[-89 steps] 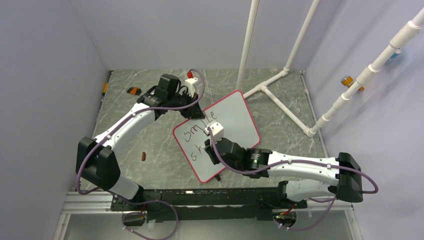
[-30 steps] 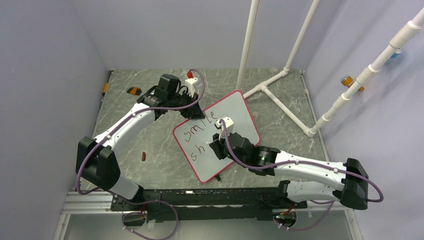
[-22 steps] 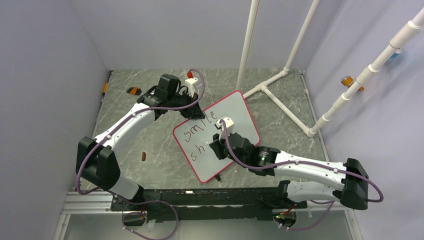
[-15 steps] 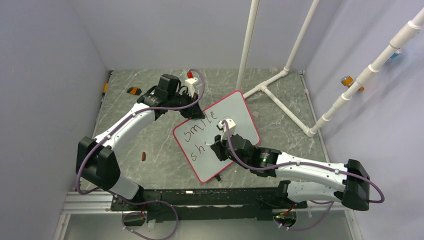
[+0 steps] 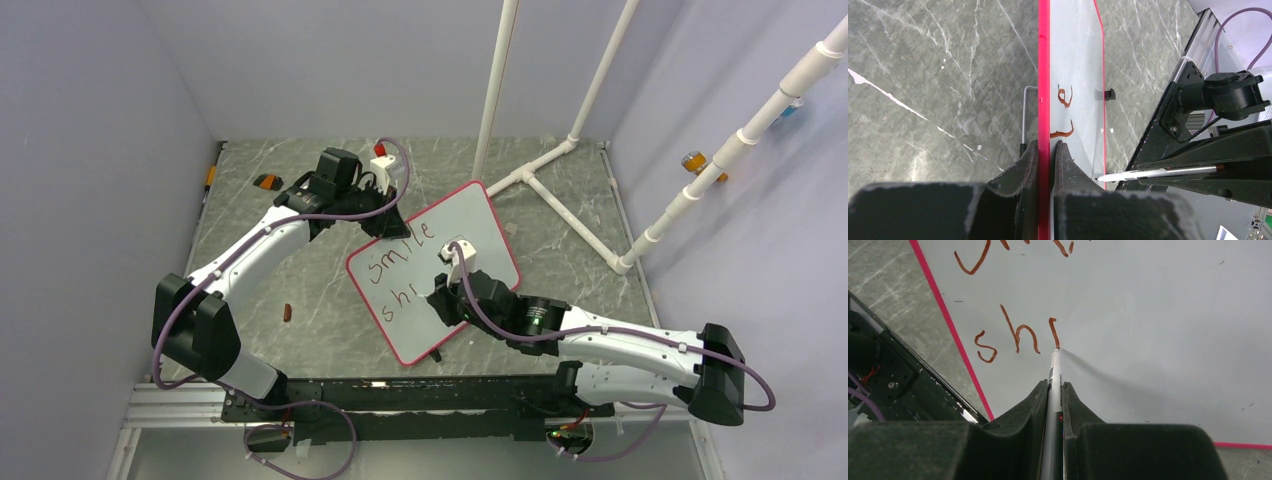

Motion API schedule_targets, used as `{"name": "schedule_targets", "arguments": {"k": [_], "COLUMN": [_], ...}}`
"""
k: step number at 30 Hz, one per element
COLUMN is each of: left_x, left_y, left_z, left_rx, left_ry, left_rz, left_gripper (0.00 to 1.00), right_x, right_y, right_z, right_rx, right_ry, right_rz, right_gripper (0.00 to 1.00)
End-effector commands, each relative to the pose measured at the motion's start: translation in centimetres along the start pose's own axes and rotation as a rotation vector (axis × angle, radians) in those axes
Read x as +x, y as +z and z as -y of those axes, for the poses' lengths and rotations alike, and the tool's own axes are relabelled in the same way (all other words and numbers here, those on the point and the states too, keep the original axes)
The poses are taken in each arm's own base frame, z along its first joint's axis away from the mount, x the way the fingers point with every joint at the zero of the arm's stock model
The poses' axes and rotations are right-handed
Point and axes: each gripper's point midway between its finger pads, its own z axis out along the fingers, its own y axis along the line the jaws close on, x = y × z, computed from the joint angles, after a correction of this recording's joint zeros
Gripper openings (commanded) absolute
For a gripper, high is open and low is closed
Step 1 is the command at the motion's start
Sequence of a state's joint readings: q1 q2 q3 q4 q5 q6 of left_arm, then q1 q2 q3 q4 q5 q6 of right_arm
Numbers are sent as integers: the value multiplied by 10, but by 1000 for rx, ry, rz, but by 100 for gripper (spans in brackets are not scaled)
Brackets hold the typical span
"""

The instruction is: Write a sentence on the whiteboard

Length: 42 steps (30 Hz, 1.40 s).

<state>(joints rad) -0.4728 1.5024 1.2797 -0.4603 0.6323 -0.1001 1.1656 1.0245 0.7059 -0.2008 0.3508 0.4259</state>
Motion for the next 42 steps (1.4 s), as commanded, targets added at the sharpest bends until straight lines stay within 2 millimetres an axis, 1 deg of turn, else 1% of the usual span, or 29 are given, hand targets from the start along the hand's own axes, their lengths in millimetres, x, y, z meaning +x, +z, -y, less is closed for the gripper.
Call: {"name": "schedule_targets", "arguments": {"k": [1,5,10,13,15,19,28,31,38,42], "left_x": [-33,-33,-33,-32,-32,-32,-32,-32,-32,-32], "left_y": [-10,-11,-11,-11,-11,-11,-12,-12,-12,-11], "left_z": [-14,-14,-13,-13,-13,-13,-13,-13,-14,-14], "left_rx": [-98,-96,-95,-97,-95,-95,-96,-96,-99,-98], "left_ry": [125,125,125,125,126,128,129,126,126,125], "left_rz": [107,105,106,106,107,106,108,108,107,105], "left_gripper": [0,0,0,0,0,0,0,0,0,0], "right_x": [-43,-61,-73,-75,-73,-62,-40,-42,-58,-61], "right_y": [-12,-10,1,8,14,21,19,17,2,-5], "right_z": [-16,-21,-27,-27,-24,-14,1,1,1,3], "right_rx": [-60,-60,-51,-37,-21,12,55,51,38,26], "right_ry": [20,8,-11,-15,-14,-9,12,16,46,62], "right_rz": [99,138,156,157,149,122,76,80,142,170], "right_gripper": [0,0,0,0,0,0,0,0,0,0]}}
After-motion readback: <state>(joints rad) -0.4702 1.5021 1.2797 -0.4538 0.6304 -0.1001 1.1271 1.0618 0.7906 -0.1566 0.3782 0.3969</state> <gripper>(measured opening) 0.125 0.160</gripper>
